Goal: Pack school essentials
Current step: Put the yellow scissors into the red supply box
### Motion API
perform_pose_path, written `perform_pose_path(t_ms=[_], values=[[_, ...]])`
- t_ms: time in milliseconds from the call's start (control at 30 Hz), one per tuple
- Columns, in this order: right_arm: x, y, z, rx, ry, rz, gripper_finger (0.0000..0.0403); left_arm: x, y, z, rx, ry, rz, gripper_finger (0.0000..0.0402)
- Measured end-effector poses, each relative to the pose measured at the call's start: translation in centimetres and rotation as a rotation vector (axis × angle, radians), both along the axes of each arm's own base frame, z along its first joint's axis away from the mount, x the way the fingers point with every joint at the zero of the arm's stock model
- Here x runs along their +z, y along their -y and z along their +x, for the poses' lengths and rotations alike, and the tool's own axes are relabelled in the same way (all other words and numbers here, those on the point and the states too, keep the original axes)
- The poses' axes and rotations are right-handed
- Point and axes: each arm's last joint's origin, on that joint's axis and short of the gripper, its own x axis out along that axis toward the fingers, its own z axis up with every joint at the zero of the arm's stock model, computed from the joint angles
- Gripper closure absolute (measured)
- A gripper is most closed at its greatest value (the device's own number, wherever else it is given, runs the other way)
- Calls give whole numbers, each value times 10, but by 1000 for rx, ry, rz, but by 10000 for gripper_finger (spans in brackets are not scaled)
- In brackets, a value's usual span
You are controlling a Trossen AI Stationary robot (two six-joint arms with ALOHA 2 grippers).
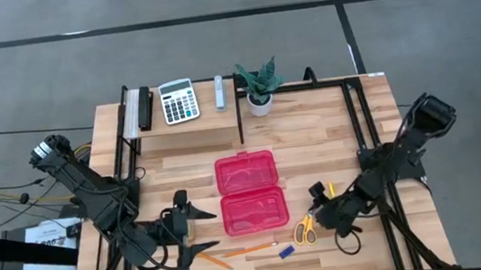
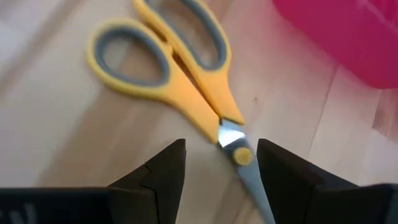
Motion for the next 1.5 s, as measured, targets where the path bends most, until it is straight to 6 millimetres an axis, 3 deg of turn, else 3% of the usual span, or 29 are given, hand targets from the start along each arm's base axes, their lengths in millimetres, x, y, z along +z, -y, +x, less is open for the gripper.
perform_pose_path(t_ms=[133, 300, 500, 700, 1067, 1500], values=[[-1, 7, 10, 57, 2, 3, 197, 0, -2, 1, 25, 4, -15, 119], [-5, 19, 20, 130, -76, 135, 210, 0, -2, 1, 36, 8, -15, 119], [-29, 45, 13, 96, -66, 219, 241, 0, -3, 1, 52, 14, -10, 119], [-40, 60, 5, 64, 10, 256, 285, 0, -3, 2, 53, 13, -9, 119], [-38, 54, 2, 32, 52, 273, 369, 0, -3, 2, 53, 13, -2, 119], [-24, 40, -8, -44, 75, 370, 377, 0, -3, 2, 52, 13, -2, 119]])
